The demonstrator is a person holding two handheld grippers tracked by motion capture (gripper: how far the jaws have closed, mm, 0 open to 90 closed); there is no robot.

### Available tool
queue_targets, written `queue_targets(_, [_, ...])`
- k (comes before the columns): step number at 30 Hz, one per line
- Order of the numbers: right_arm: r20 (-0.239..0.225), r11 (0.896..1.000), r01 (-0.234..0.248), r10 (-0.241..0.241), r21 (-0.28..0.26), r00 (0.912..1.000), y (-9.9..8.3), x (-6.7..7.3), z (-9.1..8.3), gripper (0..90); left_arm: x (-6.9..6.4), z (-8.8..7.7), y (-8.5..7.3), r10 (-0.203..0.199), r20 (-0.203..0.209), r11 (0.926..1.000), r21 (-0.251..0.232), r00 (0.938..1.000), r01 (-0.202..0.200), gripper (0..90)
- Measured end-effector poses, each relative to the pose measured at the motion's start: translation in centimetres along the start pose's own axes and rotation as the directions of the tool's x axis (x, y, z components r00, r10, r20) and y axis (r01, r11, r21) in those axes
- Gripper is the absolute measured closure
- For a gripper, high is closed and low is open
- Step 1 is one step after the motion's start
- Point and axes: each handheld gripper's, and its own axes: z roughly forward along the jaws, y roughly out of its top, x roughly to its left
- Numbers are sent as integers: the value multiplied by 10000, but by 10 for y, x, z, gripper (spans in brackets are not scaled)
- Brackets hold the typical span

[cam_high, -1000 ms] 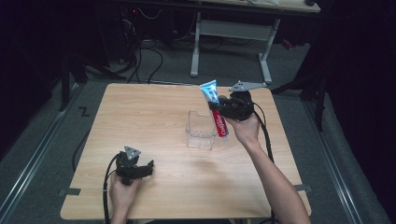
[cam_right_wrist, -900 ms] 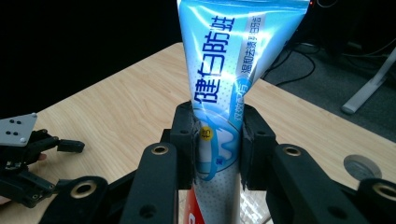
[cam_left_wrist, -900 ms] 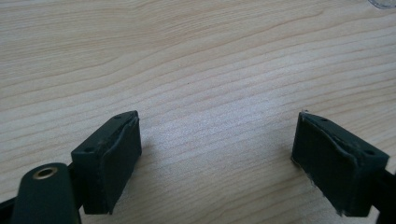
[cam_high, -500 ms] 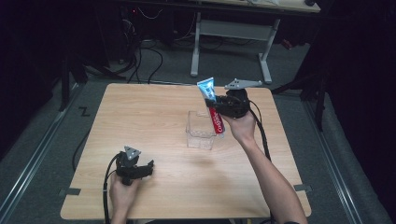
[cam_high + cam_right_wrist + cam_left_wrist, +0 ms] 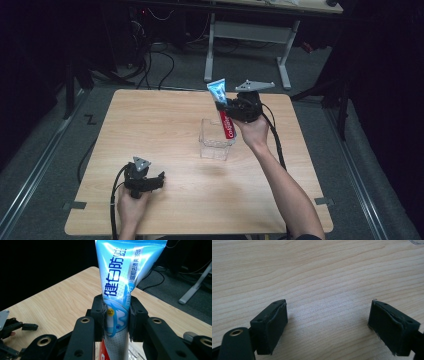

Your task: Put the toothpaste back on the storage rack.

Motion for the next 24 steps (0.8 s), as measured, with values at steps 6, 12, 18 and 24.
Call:
queue_targets(6, [9, 10000, -59, 58, 44, 10000, -2, 1, 9, 704, 0, 0, 0, 0, 1, 10000, 4, 10000, 0, 160])
queue_targets(12, [94, 9996, -218, 216, 183, 9997, -3, 0, 16, 701, 0, 0, 0, -3, 0, 10000, 1, 10000, 3, 160])
queue_targets(18, [182, 9995, -172, 166, 284, 9997, -6, 0, 22, 701, 0, 0, 0, 3, -2, 10000, 0, 10000, -3, 160])
queue_targets(24, [185, 9989, -299, 292, 365, 9994, -10, -2, 23, 701, 0, 0, 0, 2, -3, 10000, -1, 10000, -2, 160])
